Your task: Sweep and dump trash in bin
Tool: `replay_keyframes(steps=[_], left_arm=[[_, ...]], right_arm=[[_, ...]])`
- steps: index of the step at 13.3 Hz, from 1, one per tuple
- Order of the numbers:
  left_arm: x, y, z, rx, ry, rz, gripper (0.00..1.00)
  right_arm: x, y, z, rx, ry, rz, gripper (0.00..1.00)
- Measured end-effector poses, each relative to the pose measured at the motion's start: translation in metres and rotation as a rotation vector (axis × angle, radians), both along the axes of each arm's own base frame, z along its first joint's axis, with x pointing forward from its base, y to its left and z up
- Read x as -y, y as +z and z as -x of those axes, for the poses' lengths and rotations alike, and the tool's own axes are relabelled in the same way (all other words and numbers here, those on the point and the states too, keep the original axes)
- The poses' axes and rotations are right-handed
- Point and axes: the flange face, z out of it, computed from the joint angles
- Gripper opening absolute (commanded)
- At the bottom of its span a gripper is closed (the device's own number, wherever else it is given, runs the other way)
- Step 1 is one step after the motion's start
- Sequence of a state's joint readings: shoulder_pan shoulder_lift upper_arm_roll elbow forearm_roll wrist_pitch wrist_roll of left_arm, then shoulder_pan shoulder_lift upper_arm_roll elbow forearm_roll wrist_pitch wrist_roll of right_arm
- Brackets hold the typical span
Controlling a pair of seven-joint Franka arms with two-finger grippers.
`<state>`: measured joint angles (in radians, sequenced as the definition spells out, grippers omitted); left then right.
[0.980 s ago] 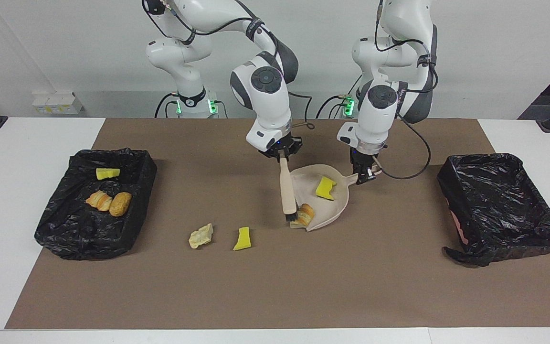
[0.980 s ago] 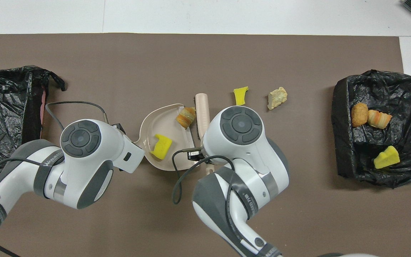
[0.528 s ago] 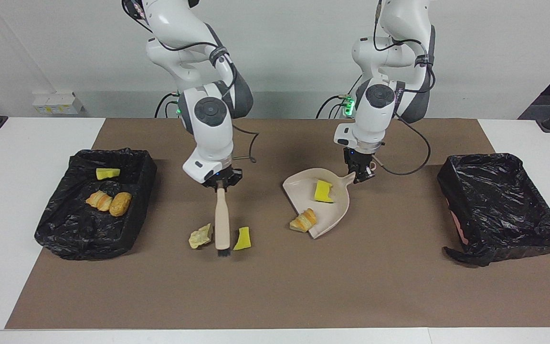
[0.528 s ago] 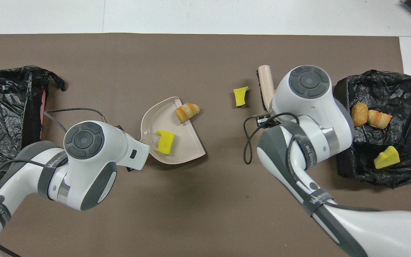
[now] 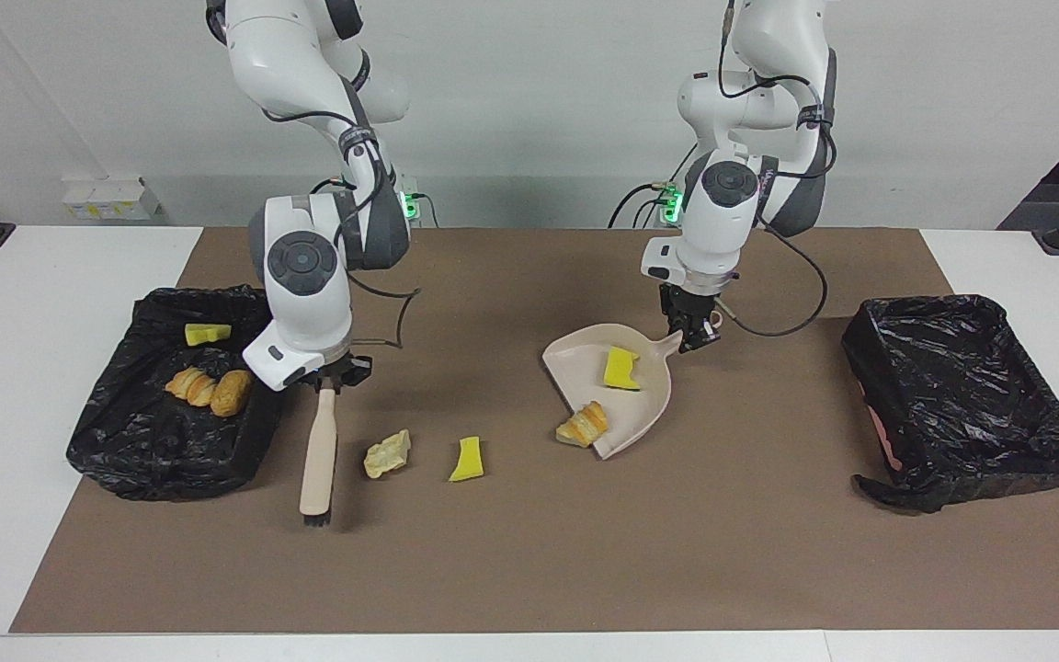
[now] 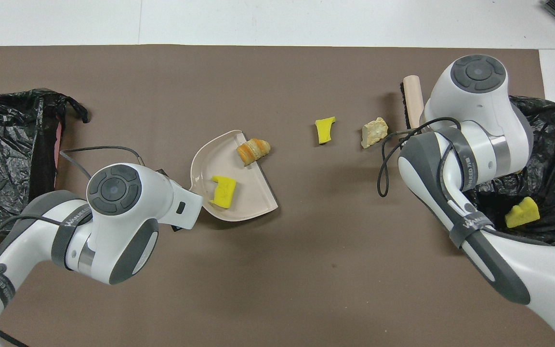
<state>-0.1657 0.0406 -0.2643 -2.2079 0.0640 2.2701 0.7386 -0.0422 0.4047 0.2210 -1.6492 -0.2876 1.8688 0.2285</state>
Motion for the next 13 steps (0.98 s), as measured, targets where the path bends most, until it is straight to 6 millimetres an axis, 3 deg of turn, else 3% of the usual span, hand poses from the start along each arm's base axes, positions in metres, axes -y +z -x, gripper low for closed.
replay_keyframes(steps=[2,4,9,13], left_arm=[[0.000,0.000,0.000,0.000,0.002,0.000,0.00],[0.000,0.000,0.000,0.000,0.003,0.000,0.00],[0.000,0.000,0.000,0.000,0.005,0.001,0.00],[-0.001,0.000,-0.001,-0.001,0.008,0.001,0.00]], right_arm=[[-0.023,-0.020,0.001,-0.026,0.031,-0.019,0.00],[-0.066,-0.031,0.010,-0.050,0.080,-0.048,0.00],[-0.189,-0.029,0.048,-0.085,0.142,-0.205,0.00],[-0.262,-0.030,0.085,-0.096,0.177,-0.239,0.00]])
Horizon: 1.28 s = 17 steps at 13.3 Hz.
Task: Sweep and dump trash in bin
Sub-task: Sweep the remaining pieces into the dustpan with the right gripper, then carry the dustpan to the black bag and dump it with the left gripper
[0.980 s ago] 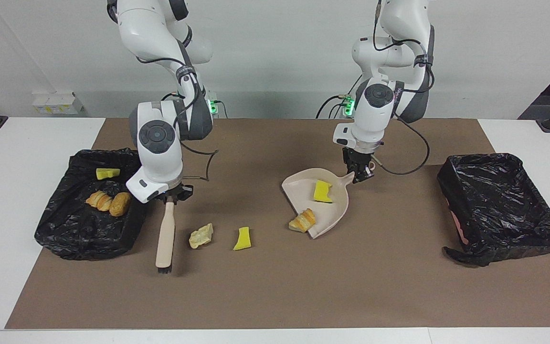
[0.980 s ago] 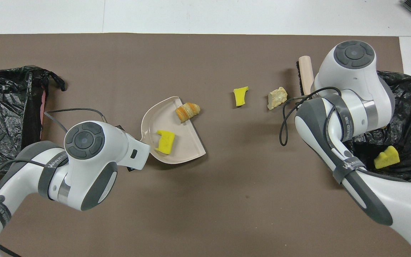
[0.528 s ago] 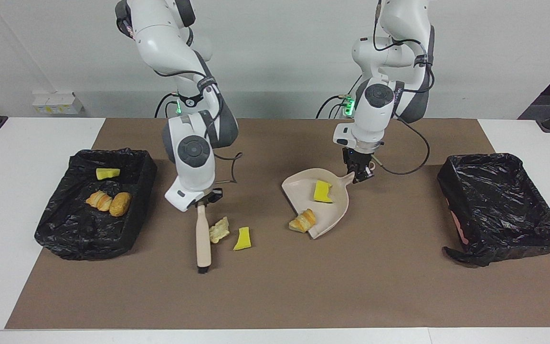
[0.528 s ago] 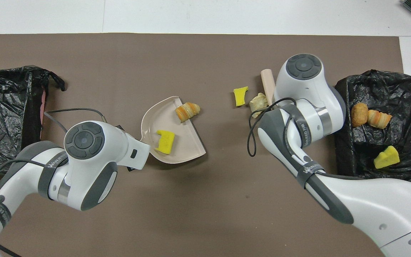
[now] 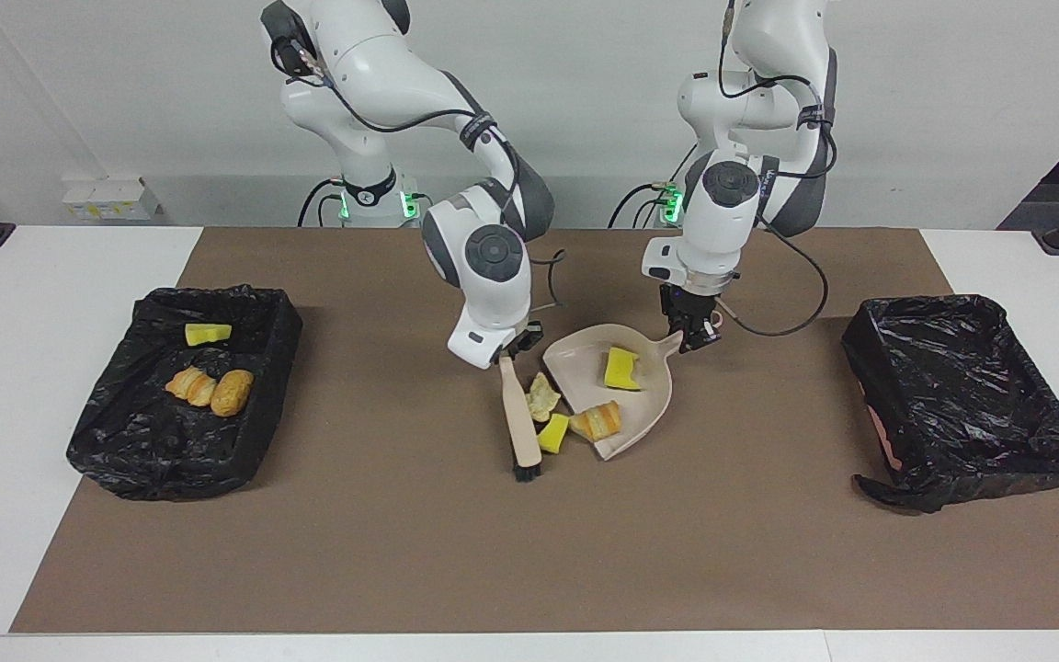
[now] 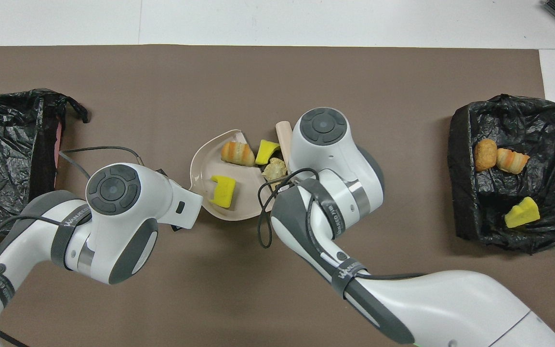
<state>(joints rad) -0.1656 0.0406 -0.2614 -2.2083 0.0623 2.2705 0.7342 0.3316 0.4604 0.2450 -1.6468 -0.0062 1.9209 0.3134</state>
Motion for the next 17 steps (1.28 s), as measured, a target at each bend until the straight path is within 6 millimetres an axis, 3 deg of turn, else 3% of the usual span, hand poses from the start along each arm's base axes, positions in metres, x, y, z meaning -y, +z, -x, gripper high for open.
replay_keyframes(steps=[2,8,12,17], left_arm=[[-0.001,-0.002,0.001,-0.005,0.001,-0.002,0.00],[-0.002,0.000,-0.001,0.001,0.005,0.000,0.00],[-0.014,0.009,-0.012,0.018,0.035,0.009,0.00],[-0.029,0.012,-0.019,0.018,0.078,0.026,0.00]], right_arm=[[-0.024,0.000,0.017,-0.001,0.040,-0.004,0.00],[-0.070,0.009,0.064,-0.020,0.122,-0.030,0.00],[-0.068,0.008,0.064,-0.021,0.115,-0.027,0.00],[-0.067,0.027,0.063,0.010,0.037,-0.023,0.00]])
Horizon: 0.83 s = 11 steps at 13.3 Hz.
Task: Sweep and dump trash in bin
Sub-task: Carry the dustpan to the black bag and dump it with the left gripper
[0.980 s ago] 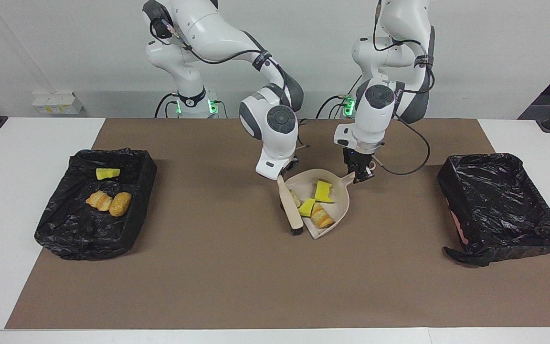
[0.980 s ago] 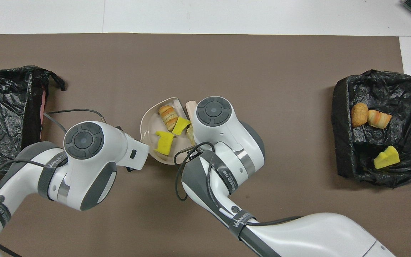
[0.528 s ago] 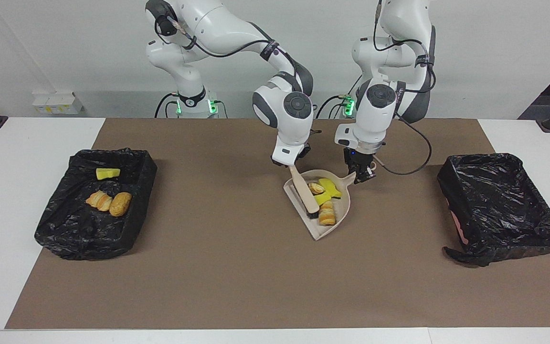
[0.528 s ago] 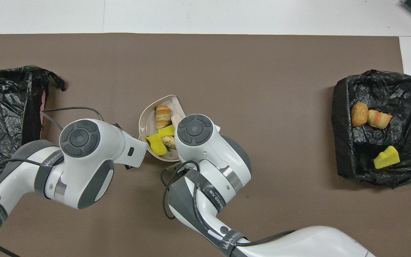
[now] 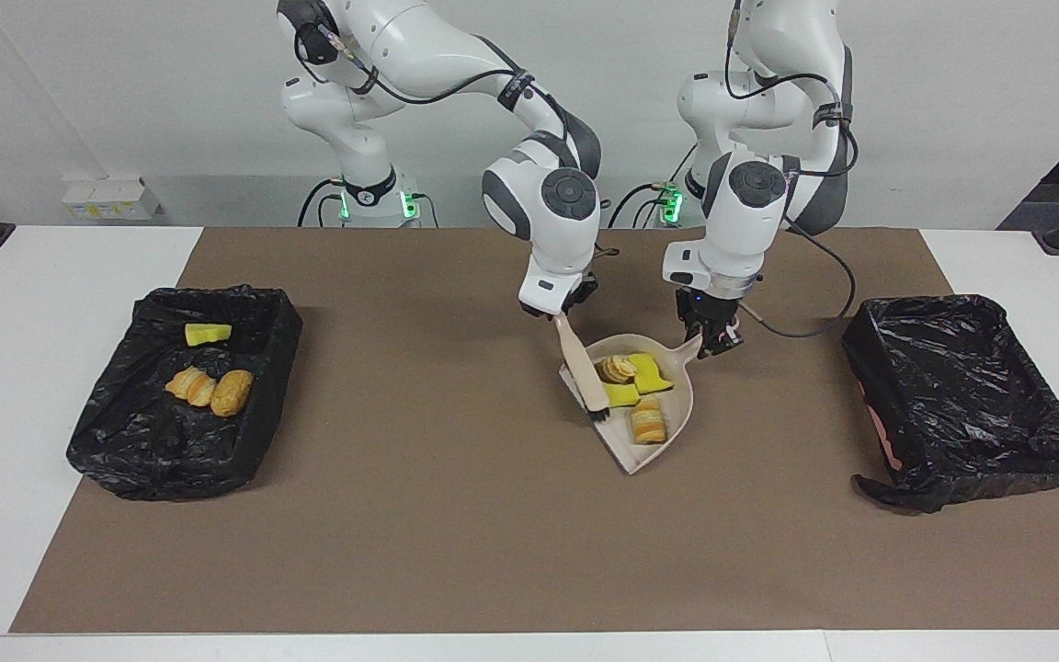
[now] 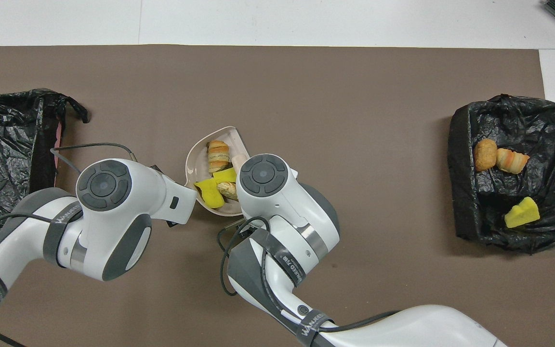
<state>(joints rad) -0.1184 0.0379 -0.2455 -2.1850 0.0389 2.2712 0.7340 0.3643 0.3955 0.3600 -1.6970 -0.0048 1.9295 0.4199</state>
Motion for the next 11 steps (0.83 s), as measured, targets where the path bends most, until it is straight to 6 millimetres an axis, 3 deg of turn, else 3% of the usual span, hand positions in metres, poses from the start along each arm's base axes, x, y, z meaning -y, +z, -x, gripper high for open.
replay_keyframes(steps=[4,7,11], left_arm=[[-0.022,0.010,-0.007,0.005,0.070,0.034,0.00],[-0.053,0.031,-0.011,0.019,0.131,0.031,0.00],[-0.100,0.058,-0.014,0.042,0.222,0.026,0.00]], right_arm=[[-0.001,0.022,0.003,0.033,-0.049,-0.004,0.00],[-0.007,0.048,0.014,0.069,-0.077,-0.011,0.00],[-0.020,0.038,0.049,0.055,-0.187,0.045,0.00]])
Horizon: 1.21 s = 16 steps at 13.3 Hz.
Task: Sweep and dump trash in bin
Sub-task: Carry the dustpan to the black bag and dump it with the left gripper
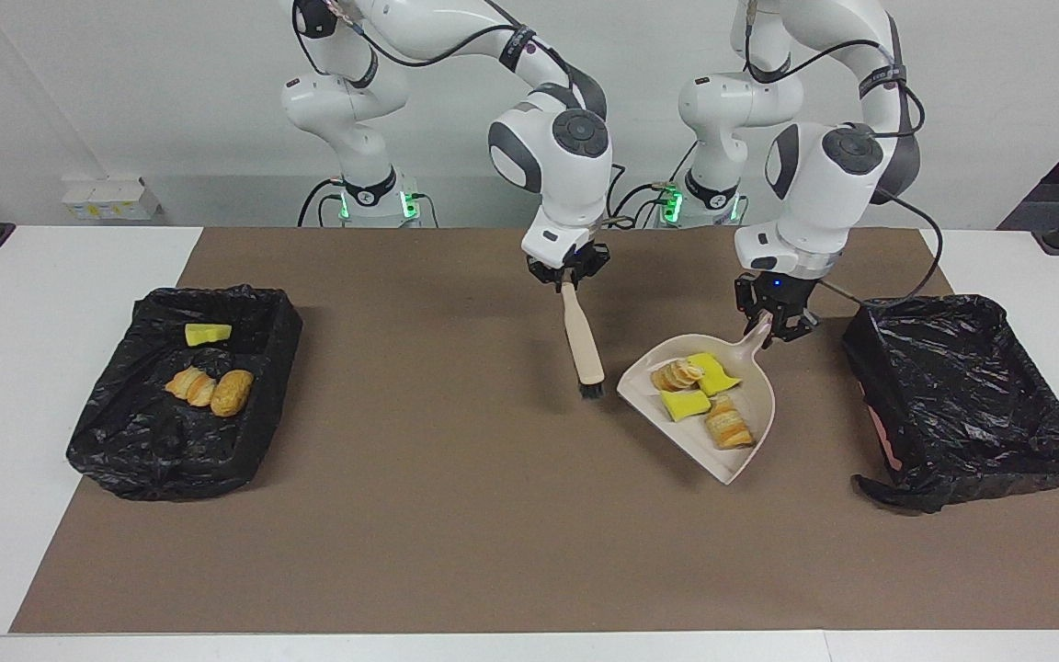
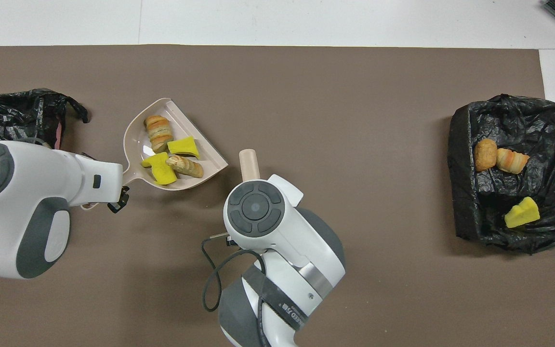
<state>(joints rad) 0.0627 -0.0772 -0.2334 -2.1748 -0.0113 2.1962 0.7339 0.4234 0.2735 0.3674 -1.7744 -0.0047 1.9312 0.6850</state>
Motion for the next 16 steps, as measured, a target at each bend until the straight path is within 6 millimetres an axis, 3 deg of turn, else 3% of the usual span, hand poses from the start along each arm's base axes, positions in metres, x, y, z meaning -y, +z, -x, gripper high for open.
replay_keyframes(steps=[4,6,8,12,13,16], left_arm=[[-0.072,0.036,-0.017,0.001,0.138,0.018,0.00],[-0.118,0.047,-0.020,0.014,0.172,0.021,0.00],[-0.171,0.053,-0.020,0.029,0.168,0.025,0.00],[-0.281,0.078,-0.024,0.092,0.110,-0.017,0.00],[-0.299,0.081,-0.025,0.091,0.097,-0.060,0.00],[-0.327,0.100,-0.042,0.089,0.037,-0.236,0.00]], right_arm=[[-0.041,-0.038,0.070,-0.003,-0.072,0.040,0.00],[-0.054,-0.051,0.105,-0.006,-0.095,0.068,0.00],[-0.056,-0.058,0.126,-0.009,-0.093,0.092,0.00],[-0.047,-0.064,0.127,0.003,-0.089,0.085,0.00],[-0.045,-0.067,0.126,0.002,-0.081,0.083,0.00],[-0.041,-0.071,0.126,-0.025,-0.058,0.072,0.00]])
